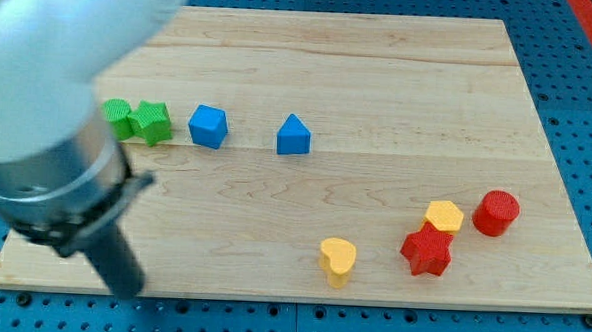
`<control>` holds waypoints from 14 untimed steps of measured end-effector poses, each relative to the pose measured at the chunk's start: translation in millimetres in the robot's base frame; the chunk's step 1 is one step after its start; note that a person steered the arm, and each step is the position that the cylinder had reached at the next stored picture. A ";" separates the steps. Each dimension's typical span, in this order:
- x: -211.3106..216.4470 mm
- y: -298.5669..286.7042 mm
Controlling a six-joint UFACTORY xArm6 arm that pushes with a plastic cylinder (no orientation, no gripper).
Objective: Make the green and blue blocks together
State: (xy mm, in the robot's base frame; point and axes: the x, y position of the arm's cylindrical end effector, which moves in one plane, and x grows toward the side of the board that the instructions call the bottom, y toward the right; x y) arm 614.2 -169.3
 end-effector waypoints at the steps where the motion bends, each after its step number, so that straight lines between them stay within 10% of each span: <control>1: -25.1 -6.9; 6: -152.1 -130.3; 14: -138.9 193.3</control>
State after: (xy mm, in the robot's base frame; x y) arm 475.3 24.0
